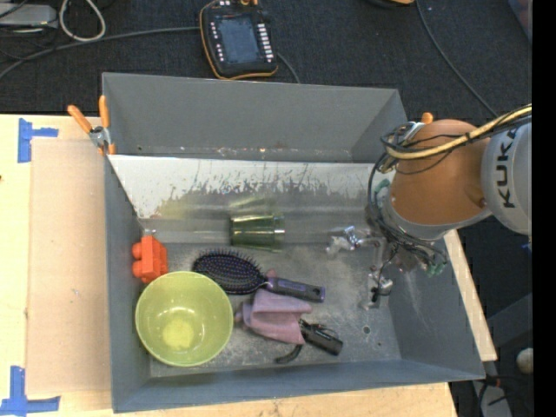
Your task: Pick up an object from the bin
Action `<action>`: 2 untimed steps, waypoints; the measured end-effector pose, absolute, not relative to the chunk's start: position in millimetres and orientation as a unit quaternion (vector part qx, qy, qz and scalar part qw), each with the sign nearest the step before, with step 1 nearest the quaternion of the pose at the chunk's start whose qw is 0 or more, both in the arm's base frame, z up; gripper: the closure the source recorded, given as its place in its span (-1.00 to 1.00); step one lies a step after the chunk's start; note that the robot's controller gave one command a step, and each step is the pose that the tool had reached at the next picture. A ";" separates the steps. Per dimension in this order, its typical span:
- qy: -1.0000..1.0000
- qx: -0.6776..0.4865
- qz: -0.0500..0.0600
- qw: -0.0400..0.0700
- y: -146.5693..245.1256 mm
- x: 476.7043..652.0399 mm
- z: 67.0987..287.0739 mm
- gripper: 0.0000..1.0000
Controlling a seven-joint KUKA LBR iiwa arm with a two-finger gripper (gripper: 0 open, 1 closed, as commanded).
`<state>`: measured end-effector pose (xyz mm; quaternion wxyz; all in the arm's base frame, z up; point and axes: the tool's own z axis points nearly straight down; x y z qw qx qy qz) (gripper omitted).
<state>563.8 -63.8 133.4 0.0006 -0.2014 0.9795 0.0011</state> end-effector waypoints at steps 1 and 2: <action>0.980 -0.201 0.001 0.001 -64.0 563.4 132.9 -1.00; 0.969 -0.246 0.002 0.001 -22.5 514.6 68.6 -1.00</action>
Offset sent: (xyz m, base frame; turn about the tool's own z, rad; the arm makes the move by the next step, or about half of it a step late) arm -0.0490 0.0395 -0.0634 -0.0897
